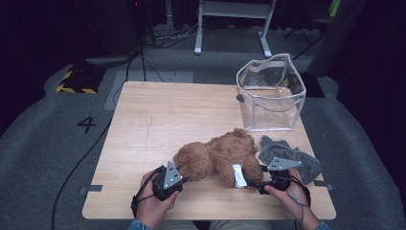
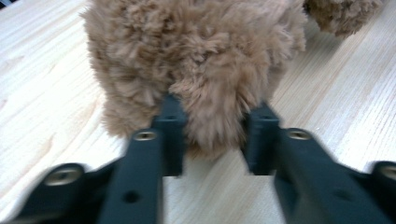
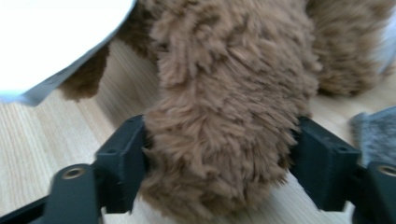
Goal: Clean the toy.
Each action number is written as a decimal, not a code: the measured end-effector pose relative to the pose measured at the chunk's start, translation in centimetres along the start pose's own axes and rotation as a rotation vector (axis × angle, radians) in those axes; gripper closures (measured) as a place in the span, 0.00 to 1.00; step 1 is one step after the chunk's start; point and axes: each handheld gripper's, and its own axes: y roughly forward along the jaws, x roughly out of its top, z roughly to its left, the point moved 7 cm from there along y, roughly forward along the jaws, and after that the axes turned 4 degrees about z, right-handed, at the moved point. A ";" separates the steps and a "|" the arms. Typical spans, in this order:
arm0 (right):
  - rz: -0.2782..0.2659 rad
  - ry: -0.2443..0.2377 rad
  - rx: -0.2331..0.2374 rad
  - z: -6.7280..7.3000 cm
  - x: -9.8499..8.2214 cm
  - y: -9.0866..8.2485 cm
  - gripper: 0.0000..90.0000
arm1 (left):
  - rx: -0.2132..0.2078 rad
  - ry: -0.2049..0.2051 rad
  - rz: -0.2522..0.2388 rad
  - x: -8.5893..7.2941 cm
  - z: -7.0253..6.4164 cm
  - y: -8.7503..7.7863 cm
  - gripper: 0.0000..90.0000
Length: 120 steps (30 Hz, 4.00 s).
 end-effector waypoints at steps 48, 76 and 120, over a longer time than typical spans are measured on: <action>-0.091 0.038 0.042 1.1 5.4 -6.5 0.75 | -0.164 -0.116 -0.050 1.2 0.4 -1.4 0.64; 0.113 0.136 -0.293 -10.4 -2.5 -7.2 0.88 | -0.144 -0.016 -0.034 0.6 -1.2 -0.7 0.92; 0.014 -0.131 -0.129 -0.7 9.2 -4.0 0.87 | -0.111 0.021 -0.028 0.7 -1.2 -0.8 0.93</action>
